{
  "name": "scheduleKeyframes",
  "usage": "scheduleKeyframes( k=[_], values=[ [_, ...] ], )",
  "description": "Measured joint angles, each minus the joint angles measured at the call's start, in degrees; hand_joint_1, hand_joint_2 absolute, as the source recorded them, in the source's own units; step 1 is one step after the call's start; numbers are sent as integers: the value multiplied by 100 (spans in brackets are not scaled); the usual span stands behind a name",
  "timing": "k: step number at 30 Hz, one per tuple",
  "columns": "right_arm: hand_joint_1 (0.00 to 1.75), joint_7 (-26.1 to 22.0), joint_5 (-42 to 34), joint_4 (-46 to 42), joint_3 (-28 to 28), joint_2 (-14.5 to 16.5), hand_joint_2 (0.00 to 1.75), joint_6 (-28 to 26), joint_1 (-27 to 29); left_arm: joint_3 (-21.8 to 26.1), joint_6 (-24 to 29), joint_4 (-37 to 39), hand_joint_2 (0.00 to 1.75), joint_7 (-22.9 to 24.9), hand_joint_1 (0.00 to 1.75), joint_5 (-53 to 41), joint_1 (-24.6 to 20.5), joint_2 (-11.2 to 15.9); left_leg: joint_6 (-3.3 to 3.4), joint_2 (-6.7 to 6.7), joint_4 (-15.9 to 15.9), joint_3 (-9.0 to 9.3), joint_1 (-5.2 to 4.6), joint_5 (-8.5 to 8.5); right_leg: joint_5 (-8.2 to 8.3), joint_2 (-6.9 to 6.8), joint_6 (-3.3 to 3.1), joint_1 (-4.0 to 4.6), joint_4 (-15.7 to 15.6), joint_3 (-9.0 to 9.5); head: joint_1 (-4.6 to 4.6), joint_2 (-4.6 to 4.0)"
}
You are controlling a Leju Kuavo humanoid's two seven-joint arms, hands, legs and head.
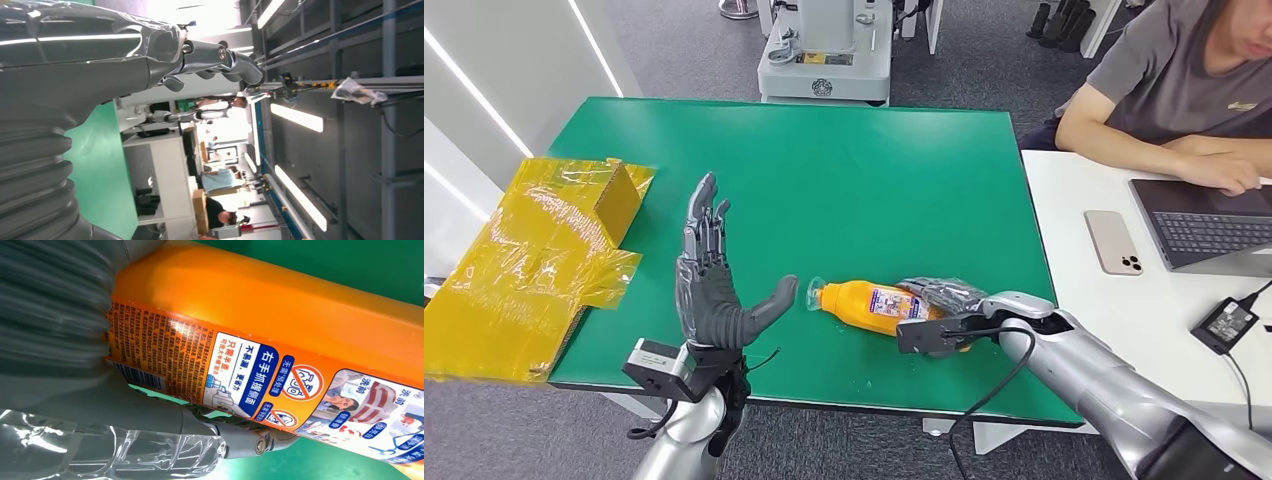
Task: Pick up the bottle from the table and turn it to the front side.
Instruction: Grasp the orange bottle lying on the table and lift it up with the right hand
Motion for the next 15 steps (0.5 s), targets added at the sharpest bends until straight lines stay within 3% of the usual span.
scheduleKeyframes(
  k=[3,5,15],
  values=[
    [161,18,85,-90,-60,-65,175,-56,70,1,-9,0,175,41,0,0,0,0,0,1,0,8,0,0,1,1,1,0,-1,8,-1,0],
    [174,27,167,-156,-92,-100,175,-131,116,1,-10,0,175,52,0,0,0,0,0,2,0,13,0,0,1,1,1,0,-1,13,-1,0],
    [175,126,521,-381,-401,-149,175,-564,385,0,-35,0,175,41,0,3,-1,0,0,2,1,24,0,0,3,1,2,0,-1,24,-1,0]
  ],
)
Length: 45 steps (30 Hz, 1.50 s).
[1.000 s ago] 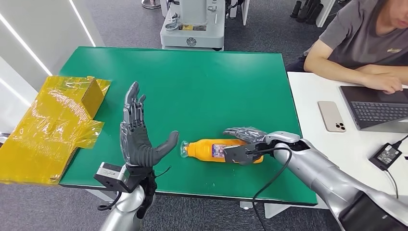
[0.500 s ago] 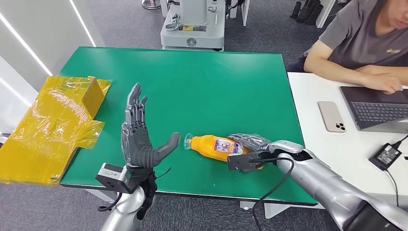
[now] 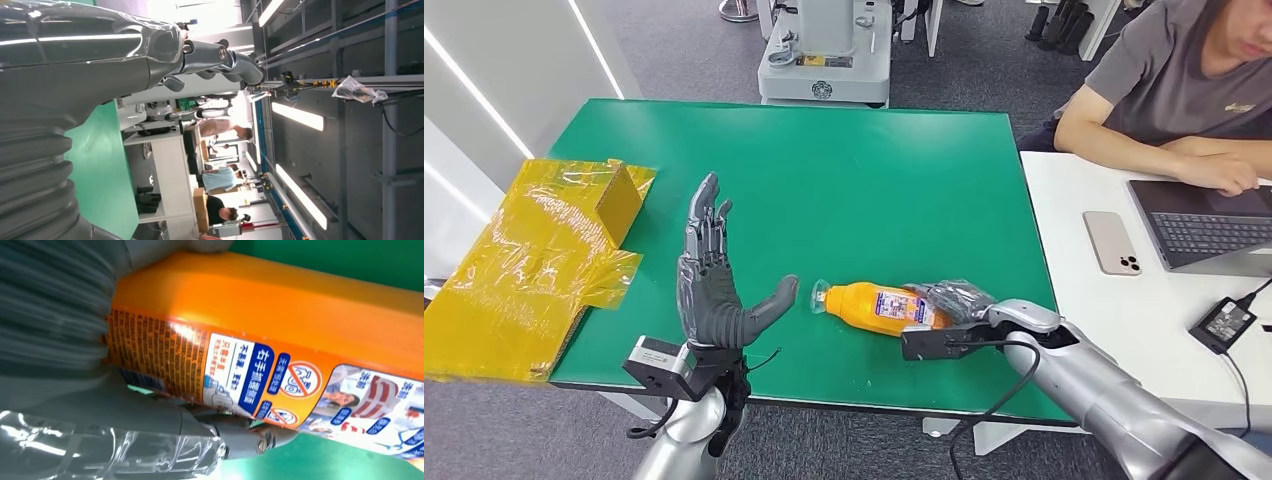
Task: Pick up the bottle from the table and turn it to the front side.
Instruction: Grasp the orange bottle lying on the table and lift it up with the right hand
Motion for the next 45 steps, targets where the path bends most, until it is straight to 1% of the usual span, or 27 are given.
scheduleKeyframes(
  k=[5,10,13,16,21,24,28,30,34,36,40,45],
  values=[
    [175,76,364,-157,-283,0,175,-364,216,-2,-18,1,175,-18,0,26,-2,0,0,0,0,0,0,0,0,1,0,0,0,0,1,0],
    [175,270,783,-400,-781,88,175,-1156,574,-2,-4,2,175,-39,0,48,3,0,0,-5,-1,-12,0,0,0,-4,0,0,2,-3,1,0],
    [175,395,973,-564,-1207,267,175,-1754,752,-1,30,2,175,-72,0,51,16,-1,-1,-2,-1,-14,0,0,0,1,-1,0,4,-10,1,0],
    [175,486,1161,-781,-1683,536,175,-2416,924,-1,61,2,175,-105,0,48,29,-4,-1,-1,-3,-15,1,0,-2,2,-3,1,4,-17,0,0],
    [175,537,1740,-1349,-2369,896,175,-3782,1329,-1,66,24,175,-110,0,80,31,-27,-5,-4,-6,-20,3,-3,-9,-1,-6,3,4,-24,0,0],
    [175,463,1894,-1755,-2655,1034,175,-4281,1648,-2,62,76,175,-116,0,109,22,-61,-7,-4,-7,-23,3,-6,-12,-1,-6,3,4,-25,1,0],
    [175,223,1842,-2241,-2961,1200,175,-4808,2070,-2,91,157,175,-139,0,176,-17,-86,-4,-3,-6,-25,1,-9,-12,1,-6,2,3,-26,1,0],
    [175,72,1952,-2468,-3066,1273,175,-4936,2249,-2,115,211,175,-132,0,200,-53,-92,-3,-3,-6,-25,1,-9,-12,0,-6,2,3,-27,1,0],
    [175,-132,2161,-2761,-3199,1367,175,-4967,2479,-2,93,316,175,-74,0,235,-113,-92,-3,-2,-6,-25,2,-9,-12,1,-6,2,3,-28,0,0],
    [175,-337,2206,-2852,-3254,1408,175,-4967,2554,-2,-25,377,175,7,0,331,-149,-90,-3,-2,-6,-25,2,-9,-12,1,-6,2,4,-28,0,0],
    [175,-804,2231,-2957,-3277,1491,175,-4967,2643,-2,-434,557,175,185,0,567,-234,-83,-4,1,-6,-24,2,-8,-11,3,-7,2,4,-28,0,0],
    [175,-882,2098,-2951,-3266,1531,175,-4959,2641,-2,-677,720,175,217,0,681,-284,-81,-4,1,-6,-26,1,-8,-11,2,-7,2,4,-28,1,0]
  ],
)
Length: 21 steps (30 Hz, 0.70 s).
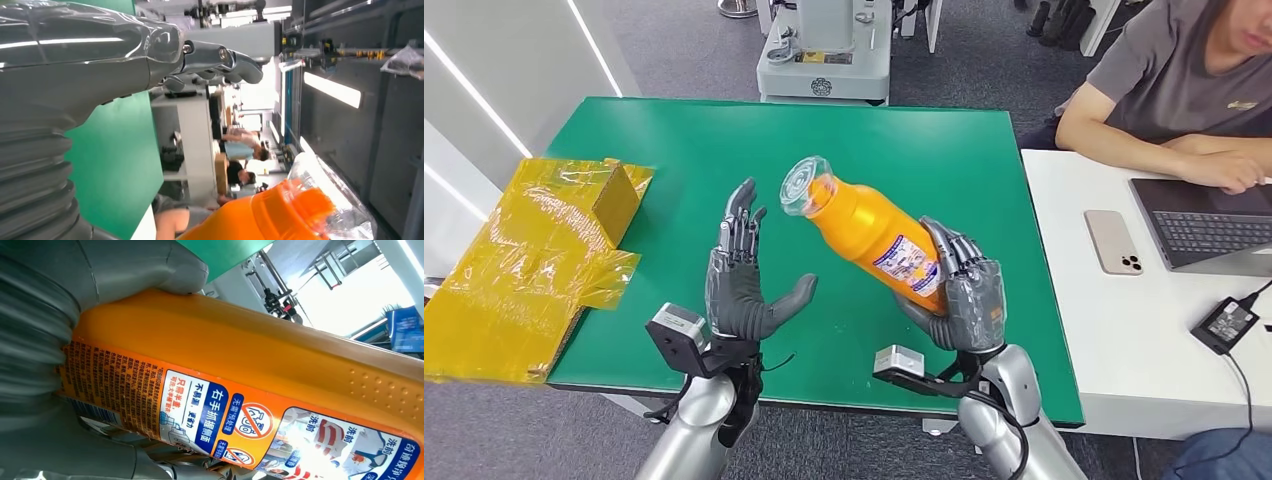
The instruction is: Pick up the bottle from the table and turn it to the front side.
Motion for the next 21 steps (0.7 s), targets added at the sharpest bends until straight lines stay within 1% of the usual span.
scheduleKeyframes(
  k=[7,10,14,21],
  values=[
    [175,-109,-440,198,229,1,175,140,-120,0,-661,141,175,119,0,228,-80,2,0,0,0,-1,0,0,0,0,0,0,0,0,-1,0],
    [175,-53,-470,314,349,1,175,342,-146,0,-767,173,175,120,0,235,-109,0,0,-1,0,-1,0,0,0,-1,0,1,0,0,-1,0],
    [175,188,-377,464,444,0,175,627,-147,0,-839,192,175,120,0,199,-118,0,0,-1,0,-1,1,0,0,-1,0,1,0,-1,1,0],
    [175,254,-383,623,463,0,175,999,-147,2,-956,237,175,122,0,128,-140,-8,0,-1,0,-2,0,0,0,-1,0,0,0,-1,0,0]
  ],
)
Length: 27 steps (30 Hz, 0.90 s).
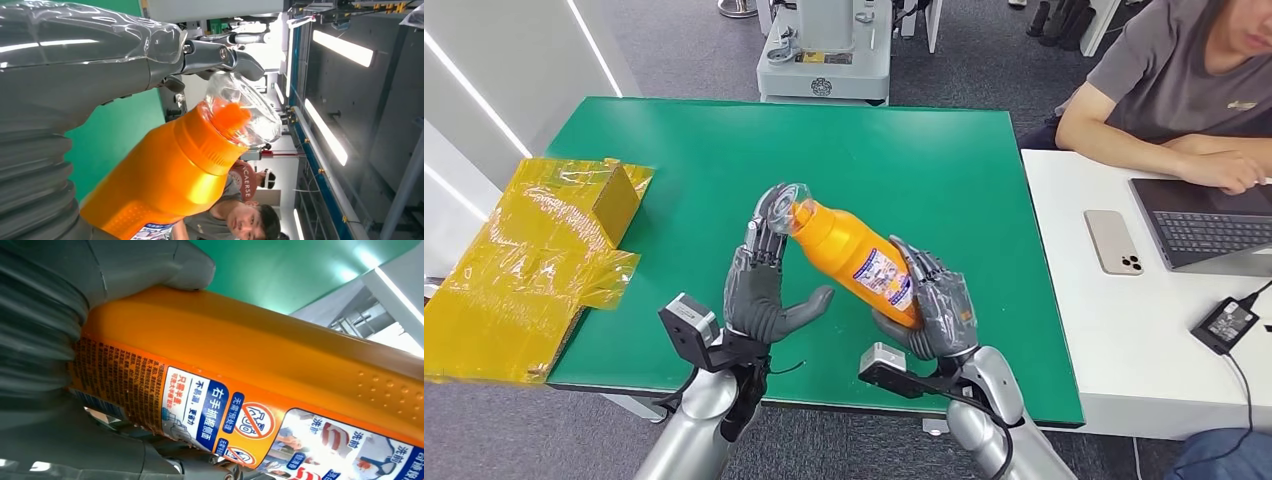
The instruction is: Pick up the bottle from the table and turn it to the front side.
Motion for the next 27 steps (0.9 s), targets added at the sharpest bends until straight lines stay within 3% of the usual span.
scheduleKeyframes(
  k=[19,27],
  values=[
    [175,-268,137,9,-7,-2,175,-87,92,56,-225,105,175,72,0,-43,-118,-54,0,0,0,0,0,0,0,1,0,0,0,-1,0,0],
    [175,-679,-10,-21,22,30,175,-195,81,62,-280,223,175,83,0,-57,-210,-116,0,0,0,0,0,0,0,1,0,0,0,-1,0,0]
  ],
)
